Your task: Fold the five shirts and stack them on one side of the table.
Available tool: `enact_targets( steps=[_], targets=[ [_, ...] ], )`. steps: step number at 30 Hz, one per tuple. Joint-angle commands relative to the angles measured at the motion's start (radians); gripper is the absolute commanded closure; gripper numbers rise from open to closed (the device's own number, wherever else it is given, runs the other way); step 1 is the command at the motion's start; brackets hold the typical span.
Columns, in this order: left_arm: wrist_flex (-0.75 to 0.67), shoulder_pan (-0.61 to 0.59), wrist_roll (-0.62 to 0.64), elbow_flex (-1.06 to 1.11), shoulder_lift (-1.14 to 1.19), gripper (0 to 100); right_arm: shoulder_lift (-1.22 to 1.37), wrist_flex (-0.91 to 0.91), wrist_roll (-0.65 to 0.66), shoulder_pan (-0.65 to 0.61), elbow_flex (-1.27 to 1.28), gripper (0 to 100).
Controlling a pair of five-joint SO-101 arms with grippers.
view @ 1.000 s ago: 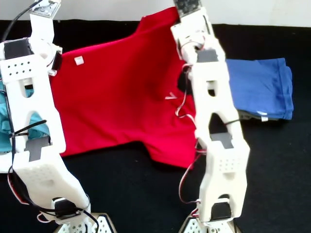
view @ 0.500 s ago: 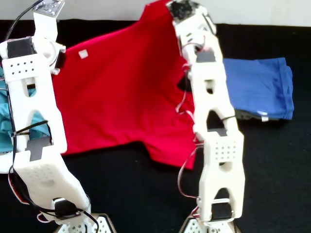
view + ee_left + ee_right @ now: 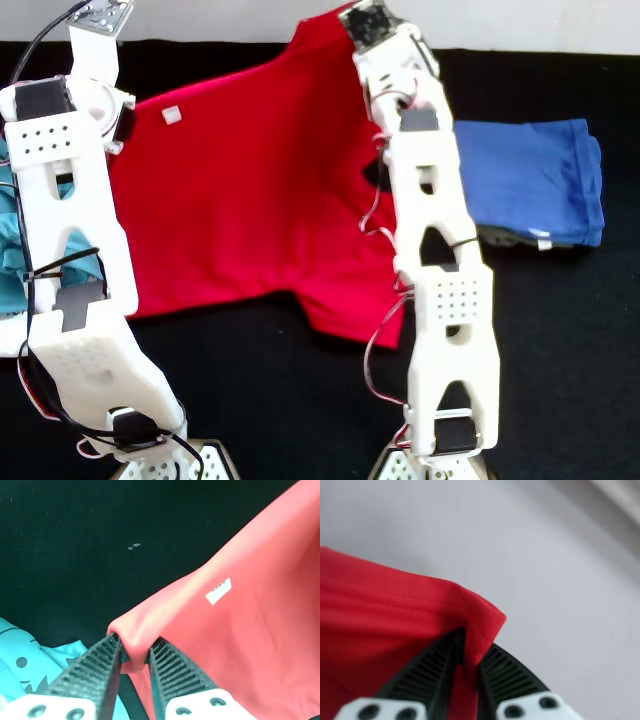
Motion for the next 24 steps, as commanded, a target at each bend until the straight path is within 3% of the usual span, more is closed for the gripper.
enact_targets(
  steps=[1,10,16,24],
  targets=[
    [-0.014,0.001,-0.009,-0.013,-0.004,99,0.042,-0.053,0.014,0.018,-0.064,99.3],
    [-0.146,-0.004,-0.008,0.094,-0.008,99,0.143,-0.194,0.015,0.087,-0.068,99.3],
    [-0.18,-0.001,0.126,0.042,-0.01,99,0.14,-0.2,0.015,0.099,-0.236,99.3],
    [-0.206,0.012,0.175,0.033,-0.004,99,0.15,-0.205,0.017,0.087,-0.289,99.2]
  ],
)
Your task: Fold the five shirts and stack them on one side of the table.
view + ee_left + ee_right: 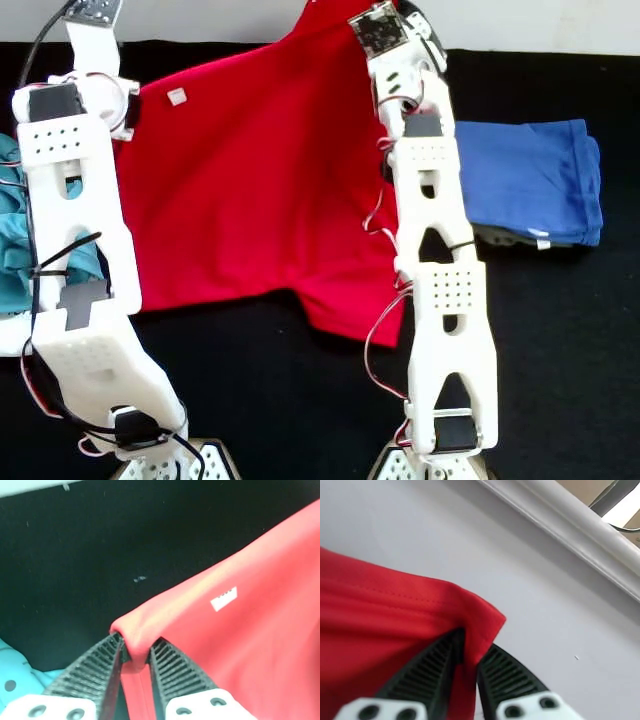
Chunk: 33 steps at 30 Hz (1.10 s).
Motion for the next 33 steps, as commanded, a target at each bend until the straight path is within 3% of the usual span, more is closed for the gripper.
enact_targets(
  steps=[1,10,16,26,33],
  targets=[
    [-0.018,0.002,0.012,-0.033,-0.007,99,-0.005,-0.028,0.017,0.05,-0.061,99.2],
    [-0.02,-0.002,0.011,-0.038,0.099,99,0.148,-0.03,0.026,0.044,-0.07,99.2],
    [-0.02,-0.004,0.011,-0.038,0.165,99,0.234,-0.031,0.226,0.062,-0.071,99.2],
    [-0.003,0.002,0.011,-0.035,0.173,99,0.311,-0.031,0.235,0.067,-0.074,99.2],
    [0.098,0.012,0.008,-0.044,0.16,99,0.209,-0.005,0.23,0.077,-0.24,99.2]
  ],
)
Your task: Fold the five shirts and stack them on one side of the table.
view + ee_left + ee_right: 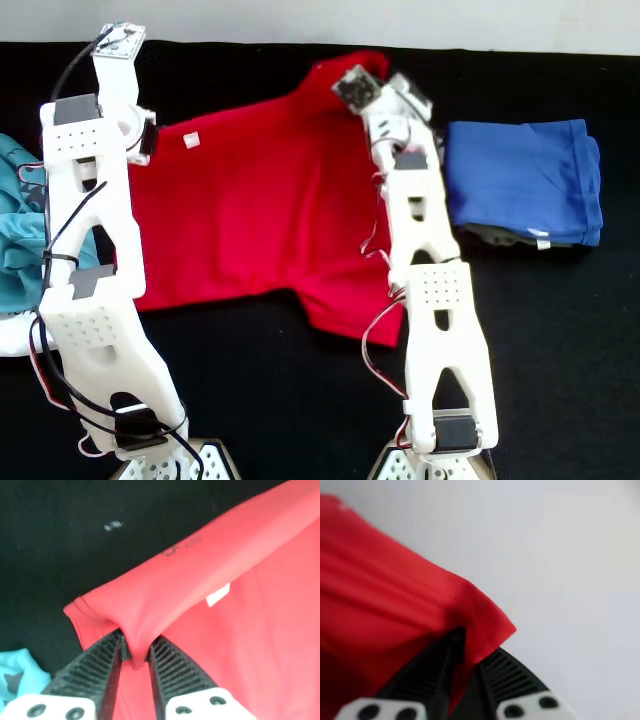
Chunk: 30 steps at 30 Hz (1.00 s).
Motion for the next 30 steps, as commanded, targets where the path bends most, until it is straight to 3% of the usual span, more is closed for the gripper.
enact_targets(
  steps=[1,4,9,14,24,30],
  targets=[
    [0.063,0.002,0.003,-0.05,-0.028,99,-0.124,0.035,0.012,0.068,-0.119,99.2],
    [0.118,0.013,0.003,-0.056,-0.056,99,-0.171,0.189,-0.025,0.061,-0.182,99.2],
    [0.19,0.045,0.003,-0.056,-0.145,99,-0.246,0.486,-0.282,0.041,-0.291,99.2],
    [0.21,0.07,0.003,-0.054,-0.219,99,-0.285,0.753,-0.425,0.012,-0.311,99.2],
    [0.201,0.073,0.003,-0.054,-0.154,99,-0.282,0.849,-0.562,-0.067,-0.305,99.2],
    [0.201,0.07,0.003,-0.054,-0.128,99,-0.283,1.218,-0.574,-0.097,-0.312,99.2]
  ],
)
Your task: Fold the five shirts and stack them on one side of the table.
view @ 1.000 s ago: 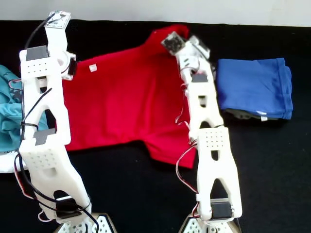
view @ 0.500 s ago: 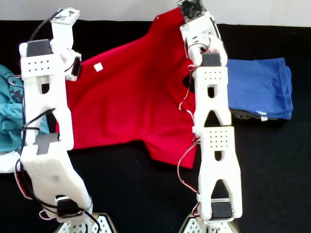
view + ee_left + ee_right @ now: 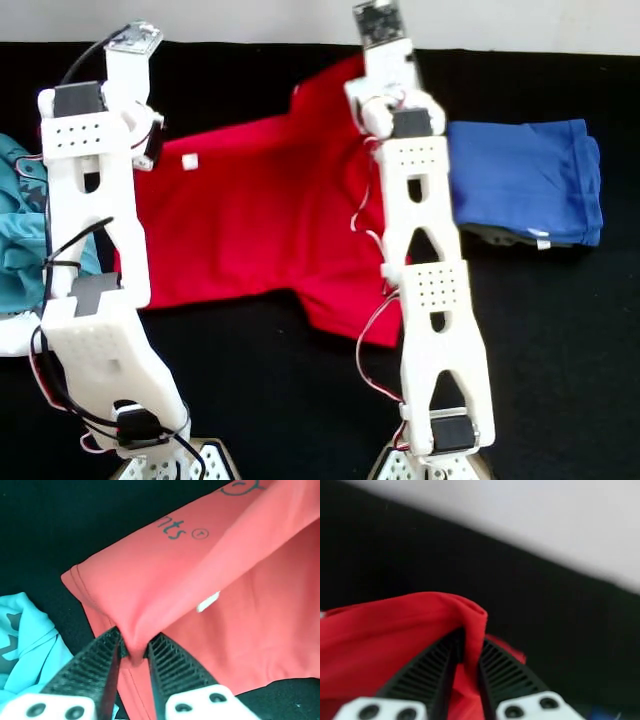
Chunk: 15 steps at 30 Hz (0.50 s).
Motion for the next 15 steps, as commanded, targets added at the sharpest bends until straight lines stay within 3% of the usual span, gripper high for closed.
enact_targets(
  steps=[1,5,15],
  targets=[
    [-0.002,0.007,0.005,-0.035,-0.008,99,-0.085,0.211,-0.011,-0.013,-0.045,99.2],
    [-0.002,0.01,0.005,-0.035,-0.008,99,-0.033,0.231,-0.006,0.008,-0.018,99.2],
    [0.006,0.01,0.005,-0.036,-0.019,99,0.213,-0.113,-0.005,0.134,-0.058,99.2]
  ],
)
